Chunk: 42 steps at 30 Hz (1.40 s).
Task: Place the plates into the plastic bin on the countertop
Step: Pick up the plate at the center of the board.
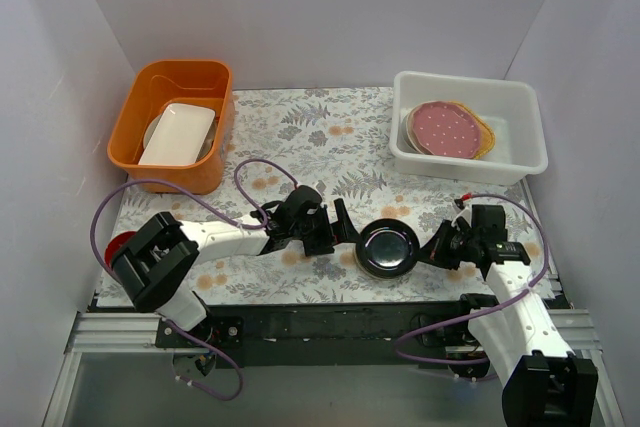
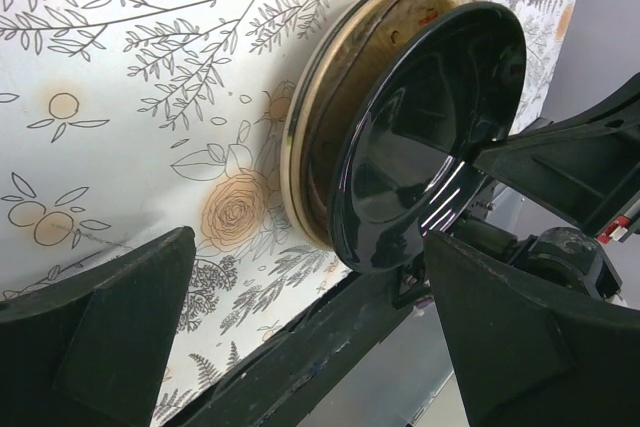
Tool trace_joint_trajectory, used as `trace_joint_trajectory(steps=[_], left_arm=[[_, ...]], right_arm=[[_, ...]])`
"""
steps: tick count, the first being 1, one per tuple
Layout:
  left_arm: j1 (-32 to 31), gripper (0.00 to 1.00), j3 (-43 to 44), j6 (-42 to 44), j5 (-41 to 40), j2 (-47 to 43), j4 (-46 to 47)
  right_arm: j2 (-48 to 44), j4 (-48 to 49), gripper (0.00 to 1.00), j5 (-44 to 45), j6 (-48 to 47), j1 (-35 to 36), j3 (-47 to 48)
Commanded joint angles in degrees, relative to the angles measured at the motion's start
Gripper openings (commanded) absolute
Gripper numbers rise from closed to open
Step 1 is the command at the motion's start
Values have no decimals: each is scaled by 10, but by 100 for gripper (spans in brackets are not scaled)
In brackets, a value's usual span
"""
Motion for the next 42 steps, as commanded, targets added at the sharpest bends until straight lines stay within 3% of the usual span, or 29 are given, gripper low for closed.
trace_joint_trajectory(steps=[1,14,29,42], left_arm=[[-4,98,4,12,-14,-42,-6],[-4,98,17,23,-48,-79,-46],[-4,98,-5,14,-38,-92,-26],[-3,98,11,36,-20,-82,-22]], right_arm=[[-2,3,1,-4,5,2,39],[28,20,1,-13,13,2,93],[70,53,1,-14,16,2,124],[148,84,1,-12,24,2,227]])
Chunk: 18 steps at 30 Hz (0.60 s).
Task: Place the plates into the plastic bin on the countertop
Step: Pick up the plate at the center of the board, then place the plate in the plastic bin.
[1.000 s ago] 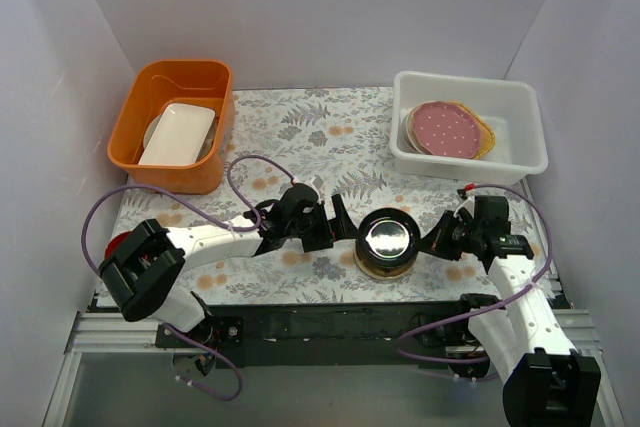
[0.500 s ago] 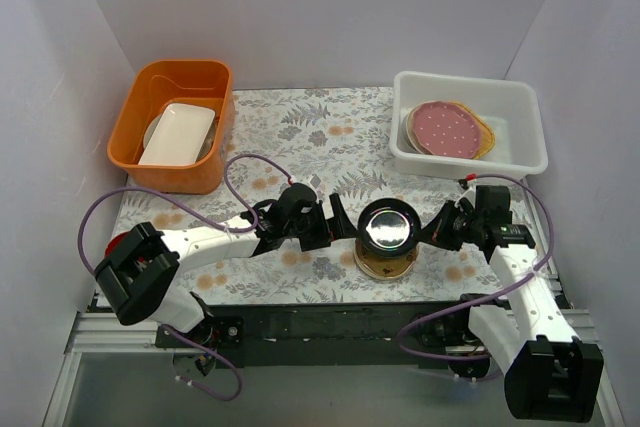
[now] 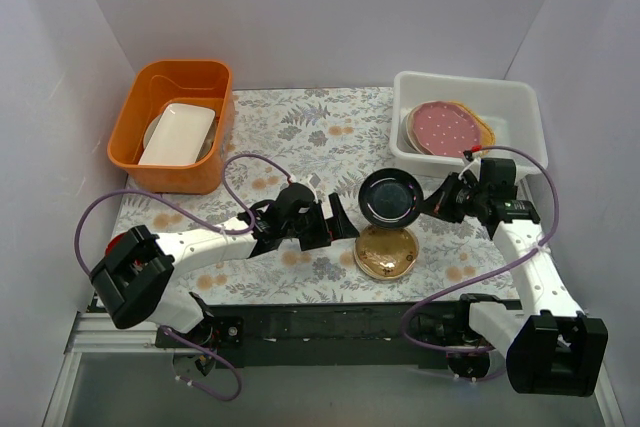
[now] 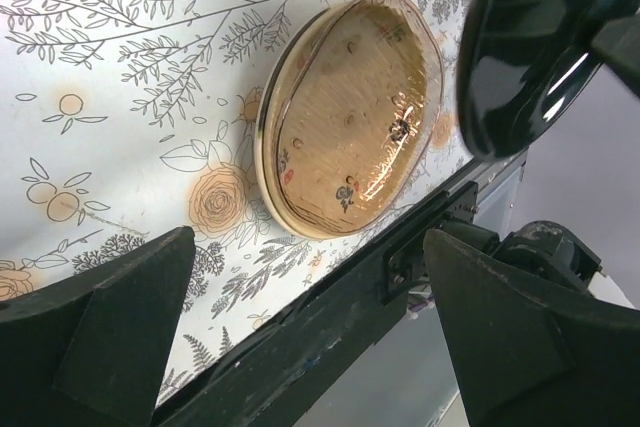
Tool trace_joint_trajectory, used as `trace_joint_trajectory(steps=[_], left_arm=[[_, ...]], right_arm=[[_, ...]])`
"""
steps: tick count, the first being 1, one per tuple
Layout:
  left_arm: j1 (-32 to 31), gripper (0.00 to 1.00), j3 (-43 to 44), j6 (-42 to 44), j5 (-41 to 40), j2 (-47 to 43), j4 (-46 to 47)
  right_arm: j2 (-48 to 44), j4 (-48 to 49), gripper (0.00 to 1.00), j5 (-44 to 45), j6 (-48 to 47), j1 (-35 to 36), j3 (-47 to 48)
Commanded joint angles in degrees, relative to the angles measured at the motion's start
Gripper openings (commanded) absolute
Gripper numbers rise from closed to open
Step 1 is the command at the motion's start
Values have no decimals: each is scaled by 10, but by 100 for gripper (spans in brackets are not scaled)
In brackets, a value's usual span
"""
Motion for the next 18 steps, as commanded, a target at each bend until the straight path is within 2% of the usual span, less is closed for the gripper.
trace_joint_trajectory(steps=[1,18], left_arm=[[-3,98,17,20,16,3,6],[-3,98,12,18,16,5,18]], right_arm=[[31,41,1,-13,6,2,58],[134,115,1,-15,38,2,164]])
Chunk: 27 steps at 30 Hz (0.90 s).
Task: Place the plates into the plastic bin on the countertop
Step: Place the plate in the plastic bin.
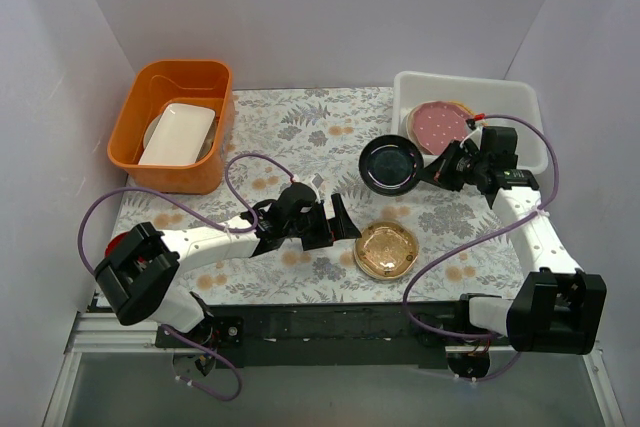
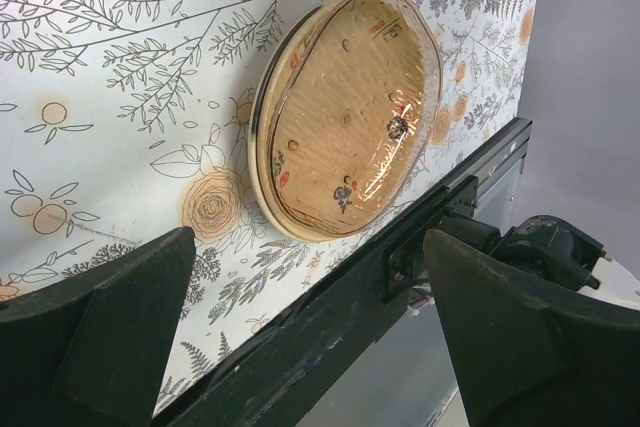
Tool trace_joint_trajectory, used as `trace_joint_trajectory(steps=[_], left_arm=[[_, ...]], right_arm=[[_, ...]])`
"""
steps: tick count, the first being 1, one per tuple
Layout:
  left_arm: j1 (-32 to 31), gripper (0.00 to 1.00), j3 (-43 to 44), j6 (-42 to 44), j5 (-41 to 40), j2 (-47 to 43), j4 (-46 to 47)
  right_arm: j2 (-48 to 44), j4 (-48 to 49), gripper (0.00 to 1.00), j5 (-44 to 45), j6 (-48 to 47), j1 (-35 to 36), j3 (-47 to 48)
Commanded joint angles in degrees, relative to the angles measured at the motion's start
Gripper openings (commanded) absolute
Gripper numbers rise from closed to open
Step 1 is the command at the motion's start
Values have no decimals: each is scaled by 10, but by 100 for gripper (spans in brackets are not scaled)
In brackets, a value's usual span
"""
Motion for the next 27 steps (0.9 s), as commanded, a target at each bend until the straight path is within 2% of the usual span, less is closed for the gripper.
trace_joint_trajectory(steps=[1,14,27], left_arm=[[-4,98,7,9,7,-12,8],[-3,98,22,26,16,14,-11],[-3,98,23,35,16,15,-19]], right_arm=[[23,55,1,-14,18,2,58],[89,51,1,-39,17,-63,165],[88,49,1,-46,10,-153,184]])
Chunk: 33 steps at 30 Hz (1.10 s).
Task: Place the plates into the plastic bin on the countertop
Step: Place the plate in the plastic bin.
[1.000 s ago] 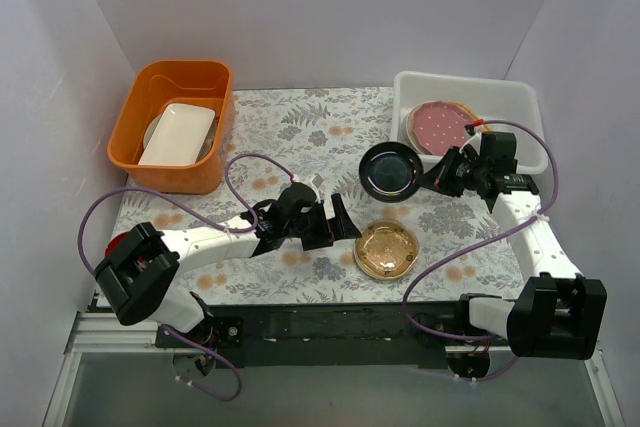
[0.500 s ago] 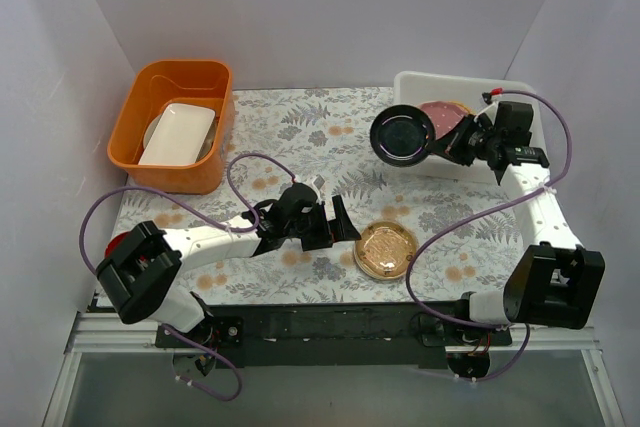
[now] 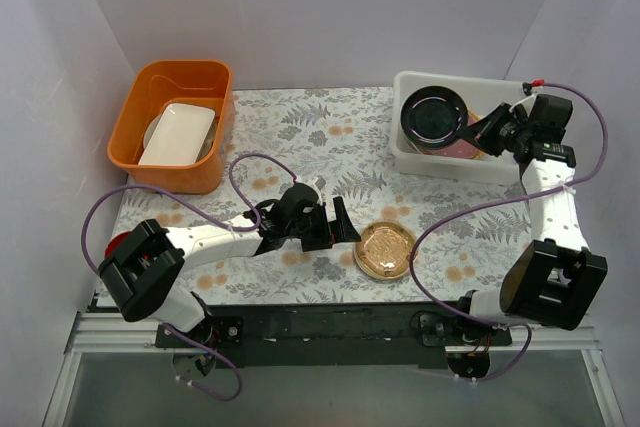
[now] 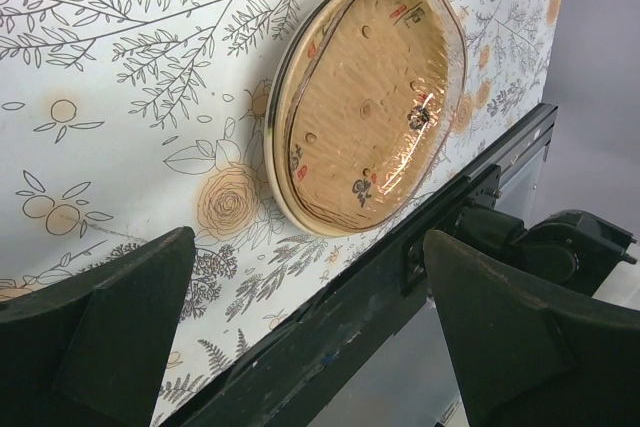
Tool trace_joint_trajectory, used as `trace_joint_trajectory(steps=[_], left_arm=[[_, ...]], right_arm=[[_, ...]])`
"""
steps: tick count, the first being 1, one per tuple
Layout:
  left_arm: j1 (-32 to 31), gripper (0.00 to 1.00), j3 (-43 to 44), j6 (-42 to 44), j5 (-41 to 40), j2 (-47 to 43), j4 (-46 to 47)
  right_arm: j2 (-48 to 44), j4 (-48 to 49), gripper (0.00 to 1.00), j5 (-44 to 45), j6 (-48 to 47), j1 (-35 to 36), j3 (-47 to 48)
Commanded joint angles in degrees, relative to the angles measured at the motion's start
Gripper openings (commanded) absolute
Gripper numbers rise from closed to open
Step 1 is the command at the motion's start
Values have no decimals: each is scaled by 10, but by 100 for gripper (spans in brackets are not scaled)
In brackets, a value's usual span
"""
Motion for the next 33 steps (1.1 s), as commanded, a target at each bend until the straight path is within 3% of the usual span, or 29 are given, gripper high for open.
trace_joint_trajectory(steps=[1,33], left_arm=[[-4,98,17,11,5,-2,-9],[-3,98,21,19,-18,16,-38]], right_arm=[[-5,24,1,-15,1,-24,20],[120,123,1,-5,53,-59,0]])
